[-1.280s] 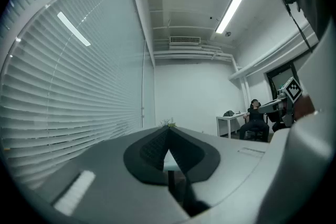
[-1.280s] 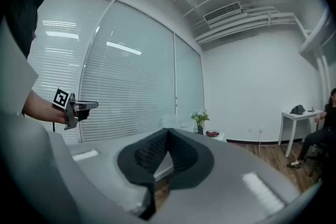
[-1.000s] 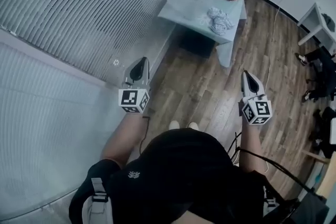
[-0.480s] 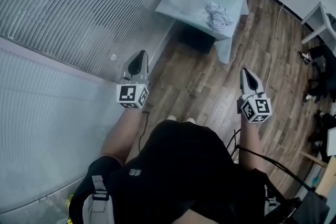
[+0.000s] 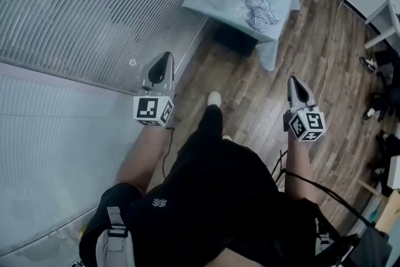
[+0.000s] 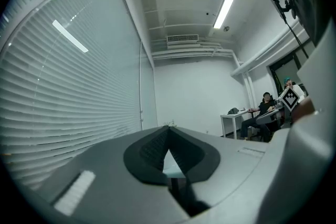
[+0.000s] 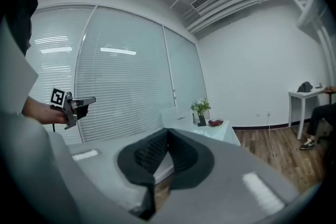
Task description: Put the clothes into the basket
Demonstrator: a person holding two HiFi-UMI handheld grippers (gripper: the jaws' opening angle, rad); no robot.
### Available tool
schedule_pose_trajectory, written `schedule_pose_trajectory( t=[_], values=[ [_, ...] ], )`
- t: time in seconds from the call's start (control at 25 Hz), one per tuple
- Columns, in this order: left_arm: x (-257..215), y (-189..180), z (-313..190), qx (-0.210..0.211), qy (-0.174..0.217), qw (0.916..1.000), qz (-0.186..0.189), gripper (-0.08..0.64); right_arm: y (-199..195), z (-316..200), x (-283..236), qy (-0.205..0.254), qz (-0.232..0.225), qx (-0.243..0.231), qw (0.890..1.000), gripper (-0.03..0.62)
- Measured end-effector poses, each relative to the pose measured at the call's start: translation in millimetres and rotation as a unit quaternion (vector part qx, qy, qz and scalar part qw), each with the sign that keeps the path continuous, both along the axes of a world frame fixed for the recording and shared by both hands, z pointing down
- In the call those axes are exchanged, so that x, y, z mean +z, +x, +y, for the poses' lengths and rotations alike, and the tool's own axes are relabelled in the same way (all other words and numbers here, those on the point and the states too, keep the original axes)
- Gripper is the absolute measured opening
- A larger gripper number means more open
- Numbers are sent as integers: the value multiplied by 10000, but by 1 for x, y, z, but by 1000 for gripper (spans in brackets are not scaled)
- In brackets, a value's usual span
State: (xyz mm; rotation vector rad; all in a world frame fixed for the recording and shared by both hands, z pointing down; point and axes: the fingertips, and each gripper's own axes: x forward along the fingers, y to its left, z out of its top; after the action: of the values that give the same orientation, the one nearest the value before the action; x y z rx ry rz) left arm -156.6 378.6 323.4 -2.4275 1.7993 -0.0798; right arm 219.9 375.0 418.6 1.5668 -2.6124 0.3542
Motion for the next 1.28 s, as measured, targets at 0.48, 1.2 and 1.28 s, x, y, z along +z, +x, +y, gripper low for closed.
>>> schedule_pose_trajectory(
  t=[0.48,1.2,1.28],
  values=[
    [26,2,-178,453,-247,9987,21,6,-8,-139,12,-313,106,332,9989,2],
    [46,-22,-356,1283,-314,9910,213,6,-76,-278,11,-527,463,689,9952,2],
    [45,-13,-370,1394,-267,9896,225,8,-74,-283,18,-610,552,652,9945,2]
  ],
)
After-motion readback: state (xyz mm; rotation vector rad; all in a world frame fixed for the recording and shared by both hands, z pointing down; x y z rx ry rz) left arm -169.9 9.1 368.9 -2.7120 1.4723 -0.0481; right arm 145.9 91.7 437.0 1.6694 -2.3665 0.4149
